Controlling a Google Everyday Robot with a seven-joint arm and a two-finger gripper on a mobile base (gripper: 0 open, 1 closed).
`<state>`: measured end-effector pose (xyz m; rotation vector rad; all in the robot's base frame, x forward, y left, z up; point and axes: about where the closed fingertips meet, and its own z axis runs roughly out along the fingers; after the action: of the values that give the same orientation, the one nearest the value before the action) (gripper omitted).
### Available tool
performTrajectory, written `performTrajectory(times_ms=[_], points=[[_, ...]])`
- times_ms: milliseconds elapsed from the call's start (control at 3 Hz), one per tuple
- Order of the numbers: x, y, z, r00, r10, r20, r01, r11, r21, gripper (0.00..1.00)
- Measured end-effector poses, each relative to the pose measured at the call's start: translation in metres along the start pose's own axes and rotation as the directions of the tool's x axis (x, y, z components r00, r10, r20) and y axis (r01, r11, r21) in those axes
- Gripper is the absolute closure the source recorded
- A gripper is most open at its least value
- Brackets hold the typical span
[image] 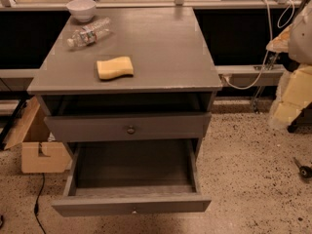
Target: Place sponge into middle drawer
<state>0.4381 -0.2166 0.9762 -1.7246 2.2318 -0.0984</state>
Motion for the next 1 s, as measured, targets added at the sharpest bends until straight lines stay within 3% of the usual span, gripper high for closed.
performTrajectory(times_ms=[333, 667, 1000], points=[[-0.002, -0.003, 0.0, 1.0, -0.001, 0.006, 0.001, 1.0, 0.009, 0.0], [-0.022, -0.04, 0.015, 0.998, -0.009, 0.067, 0.007, 0.9995, 0.032, 0.0], [-0.063, -0.094, 0.041, 0.979, -0.021, 0.204, 0.014, 0.9992, 0.038, 0.0]])
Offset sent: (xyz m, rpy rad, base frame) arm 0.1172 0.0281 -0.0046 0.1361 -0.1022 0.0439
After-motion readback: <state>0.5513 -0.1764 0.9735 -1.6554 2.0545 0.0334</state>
